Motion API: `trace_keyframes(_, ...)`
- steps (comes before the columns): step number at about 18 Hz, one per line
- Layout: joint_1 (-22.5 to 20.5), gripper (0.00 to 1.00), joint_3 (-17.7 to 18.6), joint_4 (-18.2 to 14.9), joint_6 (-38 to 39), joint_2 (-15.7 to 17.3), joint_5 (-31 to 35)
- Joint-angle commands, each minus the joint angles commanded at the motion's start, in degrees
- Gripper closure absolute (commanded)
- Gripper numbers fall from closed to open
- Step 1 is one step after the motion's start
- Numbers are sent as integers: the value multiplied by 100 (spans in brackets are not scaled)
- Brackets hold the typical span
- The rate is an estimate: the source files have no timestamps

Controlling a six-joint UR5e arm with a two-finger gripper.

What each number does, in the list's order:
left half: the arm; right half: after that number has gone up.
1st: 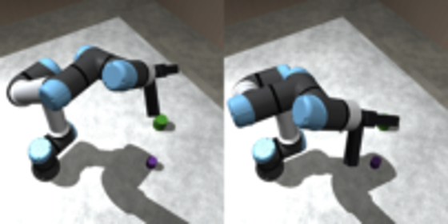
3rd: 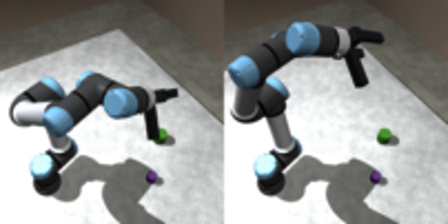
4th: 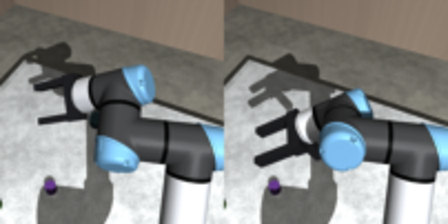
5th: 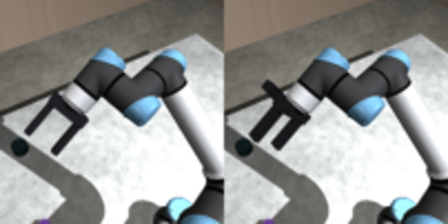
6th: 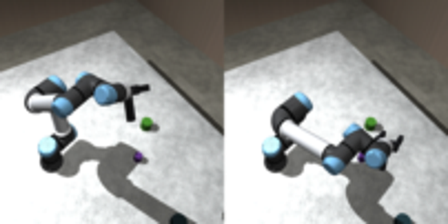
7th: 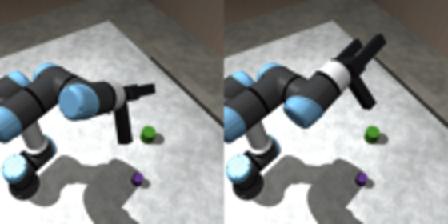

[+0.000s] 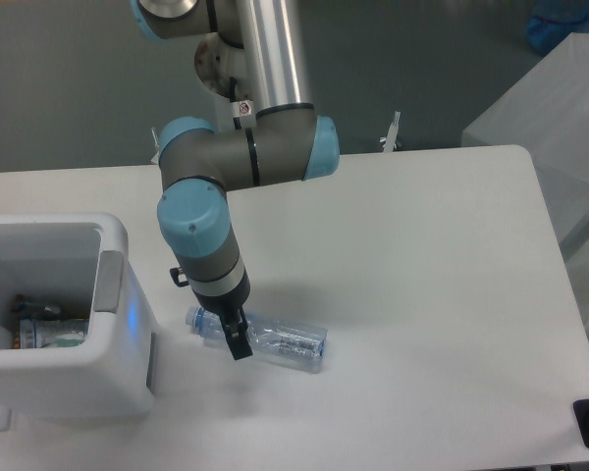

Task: Place the trash in the trash can
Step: 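Lower the gripper around the bottle's capped end and close on it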

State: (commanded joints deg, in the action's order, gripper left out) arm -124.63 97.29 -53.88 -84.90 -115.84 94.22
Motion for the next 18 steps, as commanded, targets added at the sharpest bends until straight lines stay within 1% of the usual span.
trace_keyframes(3,-17,0,70,18,0,0,-79)
trace_keyframes(5,-18,0,79,61,9,-70,-158)
trace_keyframes(8,-18,0,106,281,96,-184,-167)
trace_keyframes(12,-35,0,211,299,114,-237,-158)
trace_keyframes(18,-44,0,211,316,132,-343,-158)
